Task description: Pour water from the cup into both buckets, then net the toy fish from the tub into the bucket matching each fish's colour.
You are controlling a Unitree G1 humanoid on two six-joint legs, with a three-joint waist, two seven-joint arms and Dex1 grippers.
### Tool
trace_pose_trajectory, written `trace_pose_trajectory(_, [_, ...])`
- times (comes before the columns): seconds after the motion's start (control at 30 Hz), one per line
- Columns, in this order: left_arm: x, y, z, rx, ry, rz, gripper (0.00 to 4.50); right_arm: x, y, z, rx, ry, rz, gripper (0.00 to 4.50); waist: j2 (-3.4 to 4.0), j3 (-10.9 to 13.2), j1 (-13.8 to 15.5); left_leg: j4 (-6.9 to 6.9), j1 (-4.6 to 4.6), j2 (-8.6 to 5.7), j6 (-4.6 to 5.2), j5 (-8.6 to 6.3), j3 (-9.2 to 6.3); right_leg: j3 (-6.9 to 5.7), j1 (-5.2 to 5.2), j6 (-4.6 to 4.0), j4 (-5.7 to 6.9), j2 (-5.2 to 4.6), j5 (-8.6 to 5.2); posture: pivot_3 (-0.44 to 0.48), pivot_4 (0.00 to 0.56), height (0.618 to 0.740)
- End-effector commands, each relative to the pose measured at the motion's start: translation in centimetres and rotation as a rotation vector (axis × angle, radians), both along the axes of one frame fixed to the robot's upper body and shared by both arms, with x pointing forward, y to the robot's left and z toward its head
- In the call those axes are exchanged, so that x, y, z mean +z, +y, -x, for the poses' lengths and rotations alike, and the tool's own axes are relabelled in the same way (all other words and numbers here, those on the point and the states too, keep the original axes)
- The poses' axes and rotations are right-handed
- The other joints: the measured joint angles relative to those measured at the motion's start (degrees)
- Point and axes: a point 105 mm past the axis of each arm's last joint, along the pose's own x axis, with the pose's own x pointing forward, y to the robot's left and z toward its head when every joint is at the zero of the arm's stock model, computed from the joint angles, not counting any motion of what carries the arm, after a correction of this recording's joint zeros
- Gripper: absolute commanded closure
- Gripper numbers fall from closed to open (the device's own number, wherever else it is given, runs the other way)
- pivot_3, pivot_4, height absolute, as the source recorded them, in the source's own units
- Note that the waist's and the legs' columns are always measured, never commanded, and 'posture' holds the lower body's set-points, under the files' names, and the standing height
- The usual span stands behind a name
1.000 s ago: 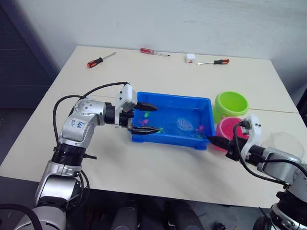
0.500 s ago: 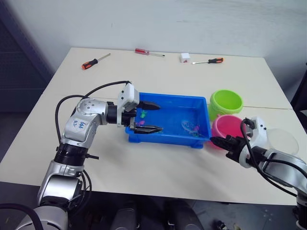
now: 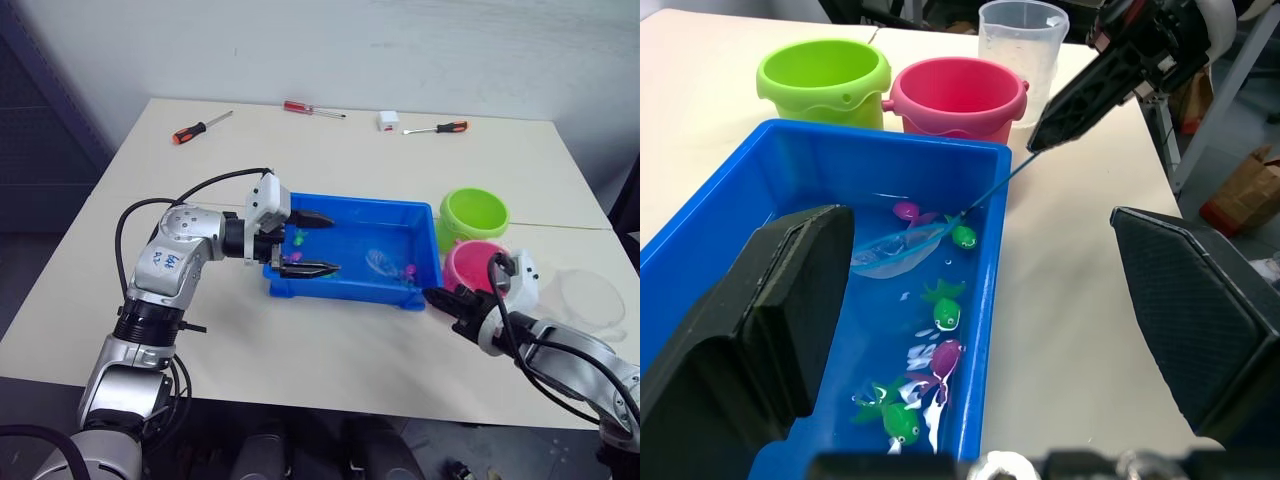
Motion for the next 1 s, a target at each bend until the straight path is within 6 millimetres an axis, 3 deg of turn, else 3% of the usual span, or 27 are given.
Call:
trace_pose_trajectory(0.03, [0.9, 0.1, 0.2, -0.005, -0.040, 0.021, 0.07, 0.5, -0.1, 0.1, -0.016, -0.011, -0.017, 4.50, 0.00, 0.0, 0.0, 0.00, 0.00, 0.00, 0.00, 0.00, 0.00, 0.00, 0.00, 0.00, -0.01, 0.00, 0.00, 0.000, 0.150, 0.740])
trace_pose_trajectory(0.4, [0.7, 0.0, 0.2, -0.004, -0.048, 0.026, 0.07, 1.1, -1.6, -2.0, -0.124, 0.003, -0.065, 4.50, 0.00, 0.0, -0.1, -0.01, 0.00, 0.00, -0.01, 0.01, 0.00, 0.00, -0.01, 0.00, -0.02, -0.01, 0.00, 0.000, 0.150, 0.740])
trace_pose_trajectory(0.7, [0.5, 0.0, 0.3, -0.002, -0.050, 0.032, 0.07, 2.4, -1.0, -2.5, 0.028, -0.060, -0.018, 4.50, 0.00, 0.0, 0.0, -0.08, -0.03, 0.00, -0.01, 0.01, 0.00, -0.01, -0.02, 0.00, -0.13, -0.02, 0.00, 0.000, 0.150, 0.740])
trace_pose_trajectory(1.0, [0.4, -0.1, 0.3, 0.003, -0.052, 0.035, 0.07, 2.0, -1.9, -1.7, 0.067, -0.057, 0.001, 4.50, 0.00, 0.0, 0.0, -0.10, -0.09, 0.00, 0.03, -0.01, -0.01, -0.03, -0.02, 0.00, -0.21, -0.02, 0.00, 0.000, 0.150, 0.740])
